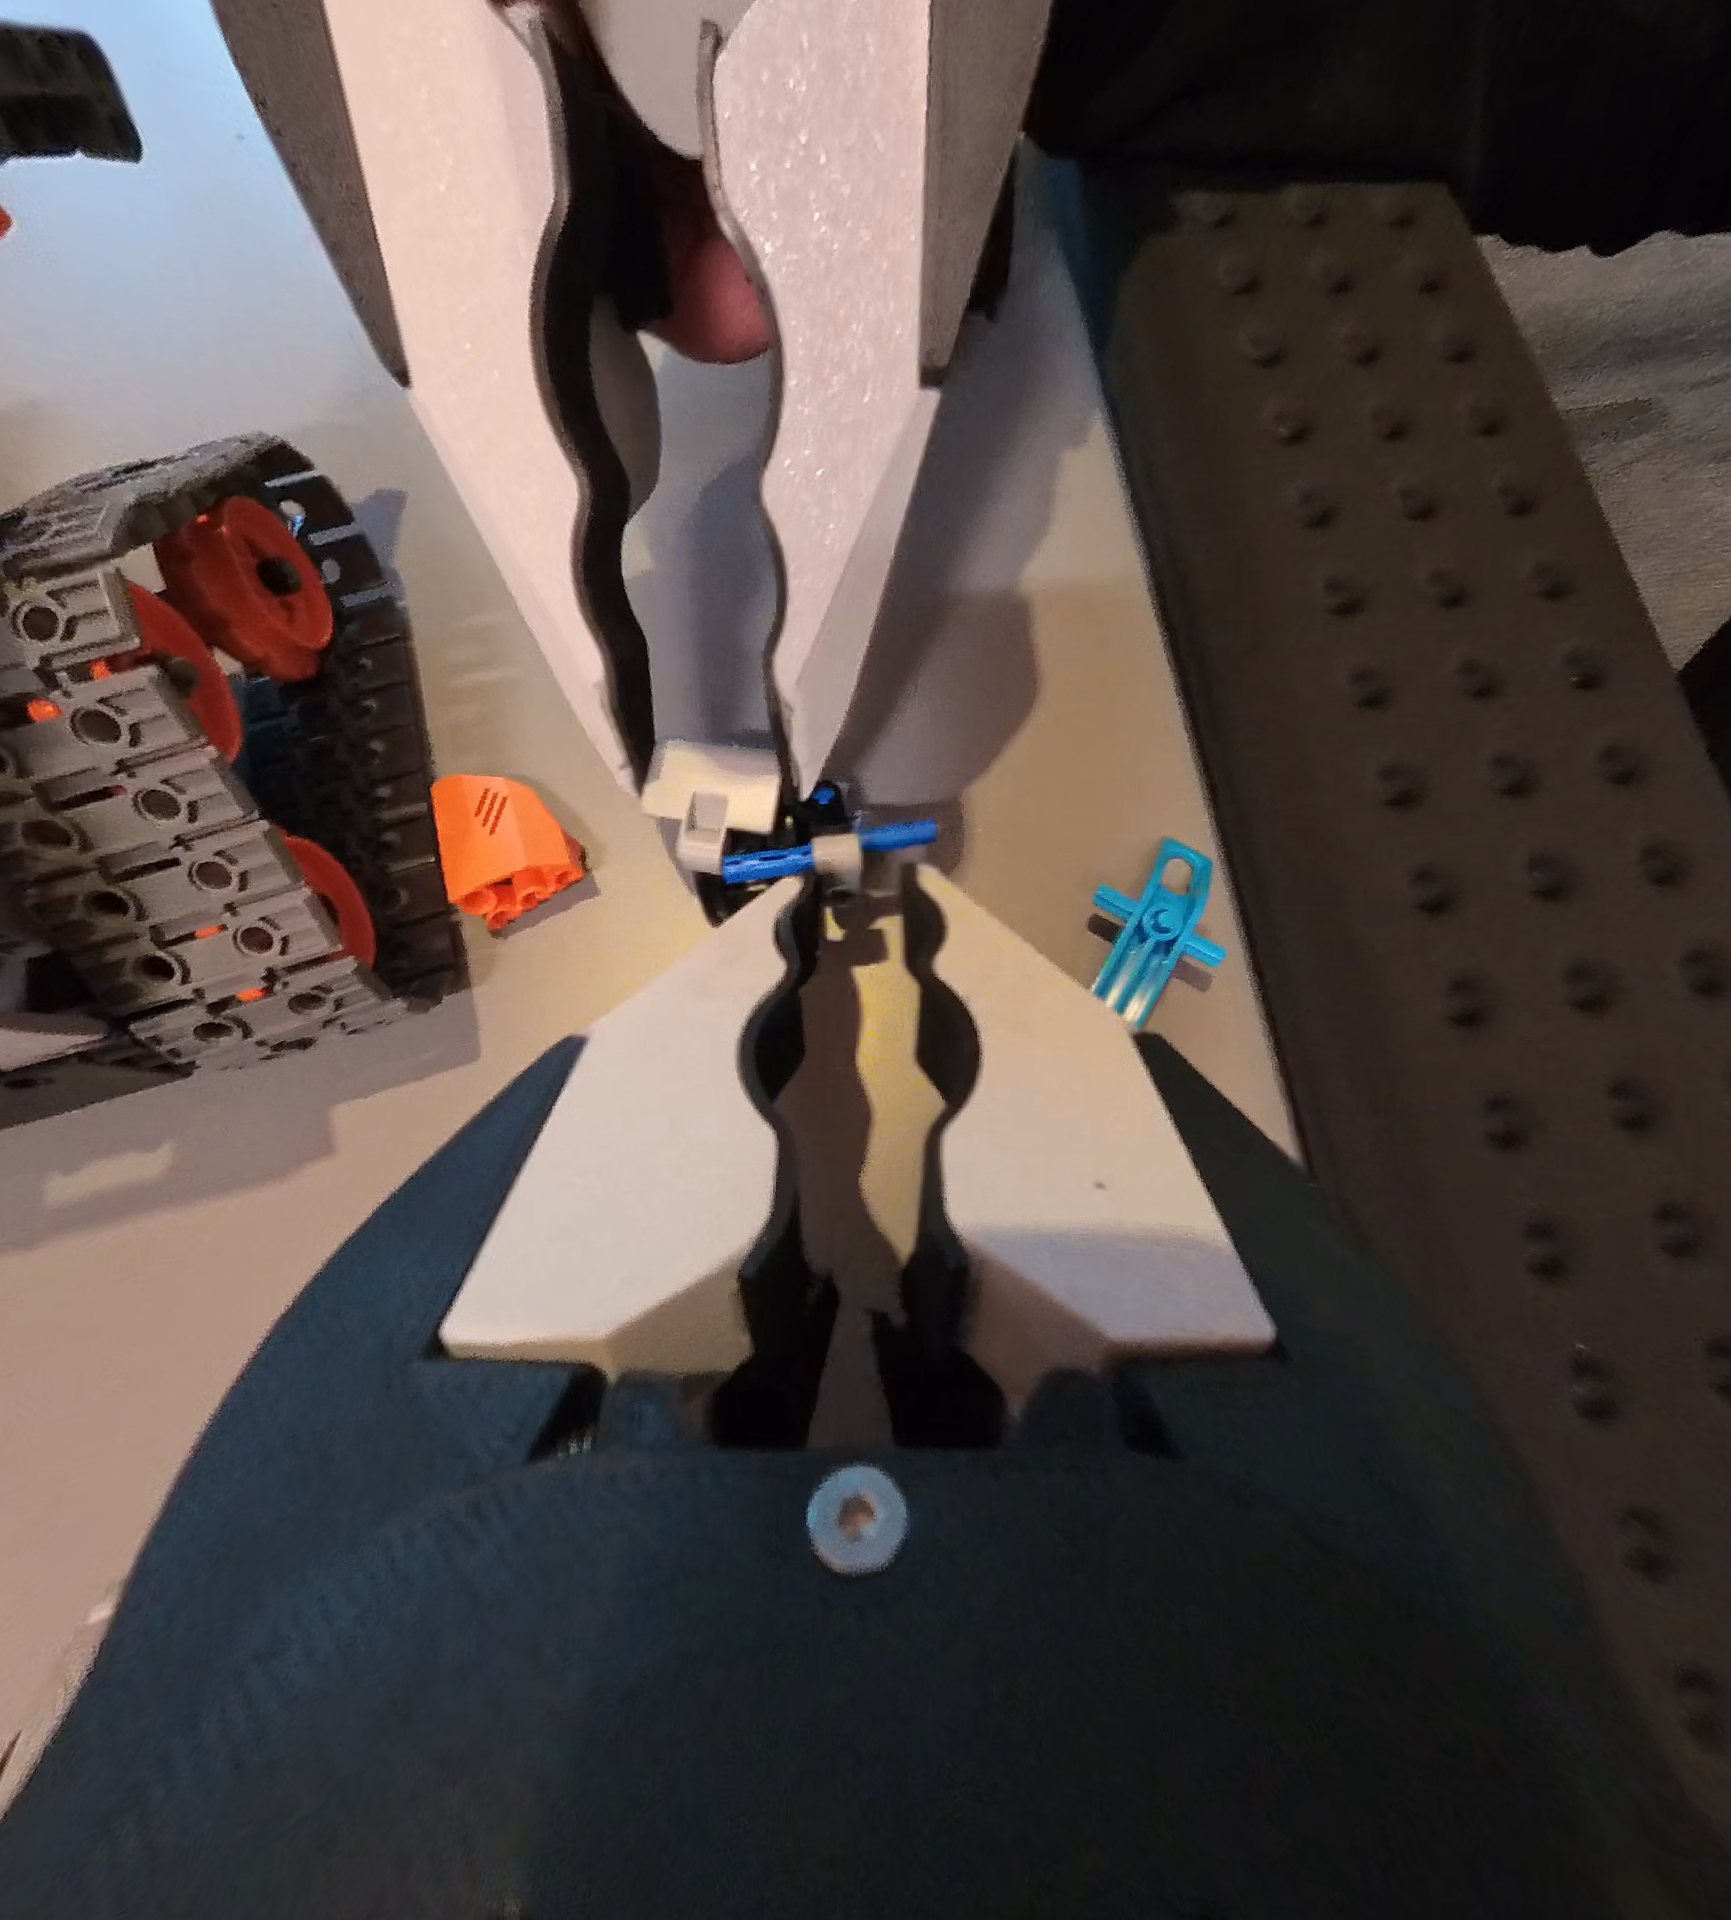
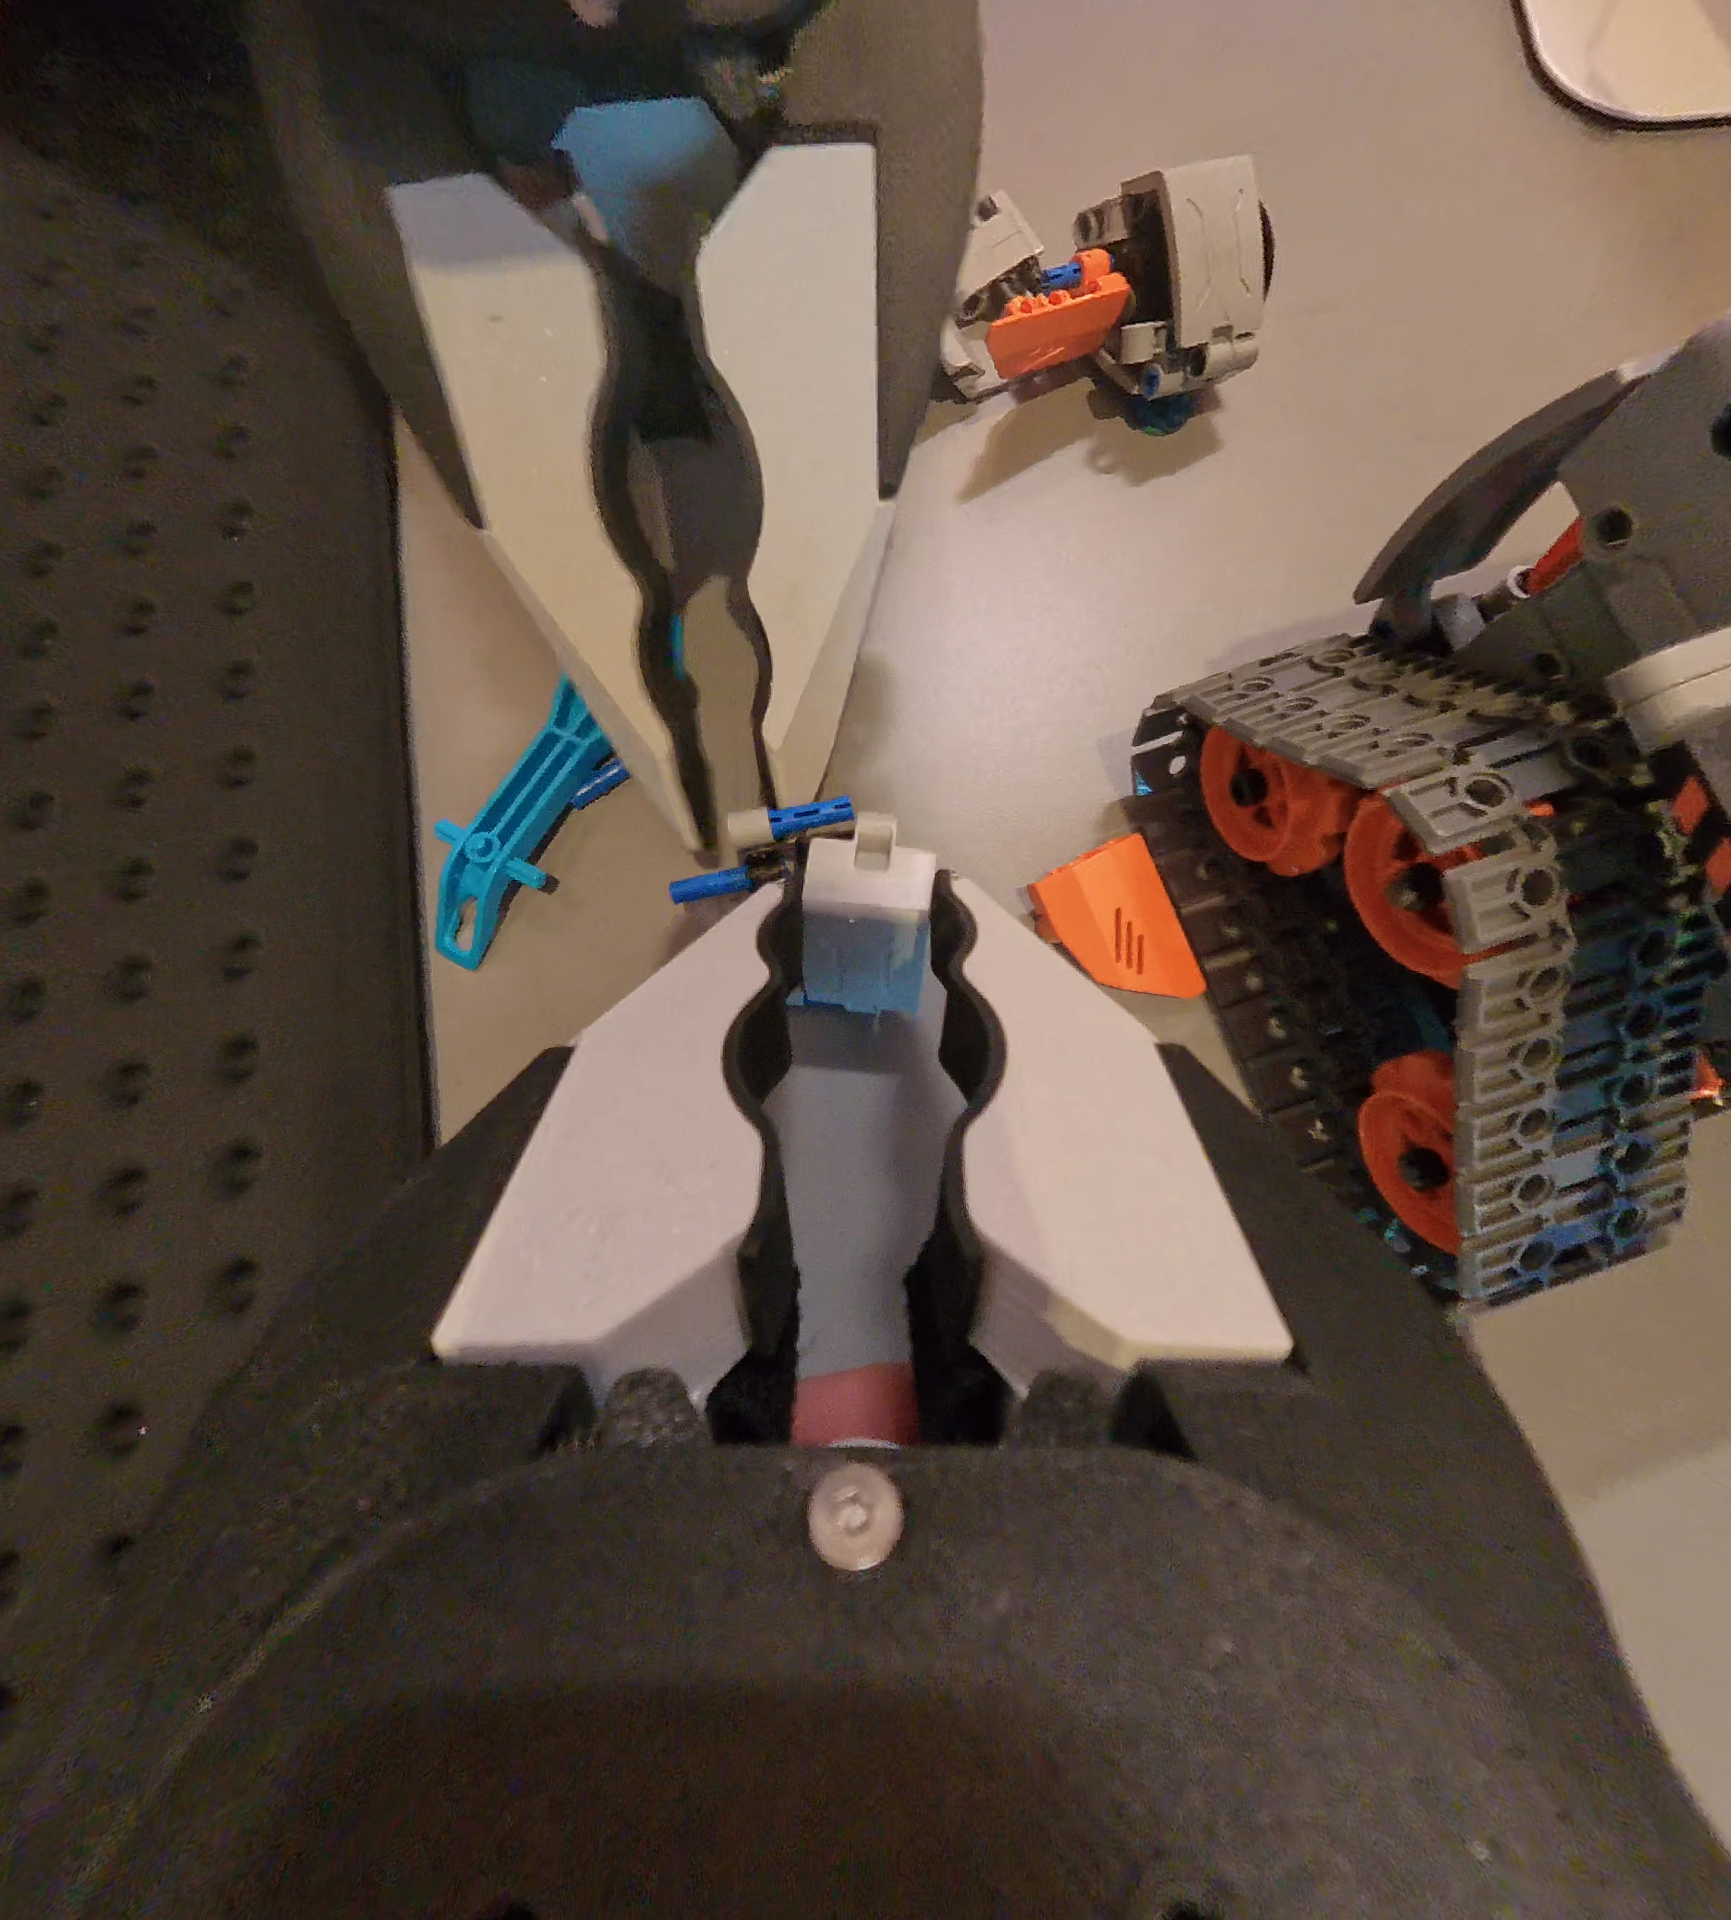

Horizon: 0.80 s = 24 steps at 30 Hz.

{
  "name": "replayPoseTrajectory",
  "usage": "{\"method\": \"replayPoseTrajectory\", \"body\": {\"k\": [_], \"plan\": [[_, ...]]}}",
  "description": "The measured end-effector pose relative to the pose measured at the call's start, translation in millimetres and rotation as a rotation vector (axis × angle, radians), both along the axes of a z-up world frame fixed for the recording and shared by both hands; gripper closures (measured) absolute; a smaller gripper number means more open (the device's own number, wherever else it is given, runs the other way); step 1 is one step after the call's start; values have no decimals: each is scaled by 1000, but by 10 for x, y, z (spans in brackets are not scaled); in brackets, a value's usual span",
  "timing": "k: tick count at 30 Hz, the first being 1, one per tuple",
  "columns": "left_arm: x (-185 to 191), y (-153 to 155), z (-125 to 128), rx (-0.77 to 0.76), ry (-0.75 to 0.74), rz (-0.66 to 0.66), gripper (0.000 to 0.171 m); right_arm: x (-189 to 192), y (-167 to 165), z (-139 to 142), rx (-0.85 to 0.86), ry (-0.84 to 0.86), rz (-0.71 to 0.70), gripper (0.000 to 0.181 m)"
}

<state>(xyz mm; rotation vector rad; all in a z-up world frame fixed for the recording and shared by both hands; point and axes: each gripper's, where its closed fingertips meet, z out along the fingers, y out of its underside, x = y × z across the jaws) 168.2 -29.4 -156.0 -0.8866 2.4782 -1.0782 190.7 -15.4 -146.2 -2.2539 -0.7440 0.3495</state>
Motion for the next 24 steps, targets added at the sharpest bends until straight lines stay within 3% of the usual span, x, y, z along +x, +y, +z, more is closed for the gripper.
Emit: {"method": "replayPoseTrajectory", "body": {"k": [3, 11, 16, 24], "plan": [[21, 20, 25, 3, 5, 90, 146, 50, 51, 22, 19, -18, -43, 159], [205, 376, 238, 26, -119, 355, 152, 198, 283, 81, 104, -101, -226, 159], [270, 463, 183, 94, -137, 415, 154, 226, 391, 76, 124, -123, -320, 159], [304, 573, 66, 155, -124, 454, 161, 180, 431, 37, 125, -146, -342, 159]]}}
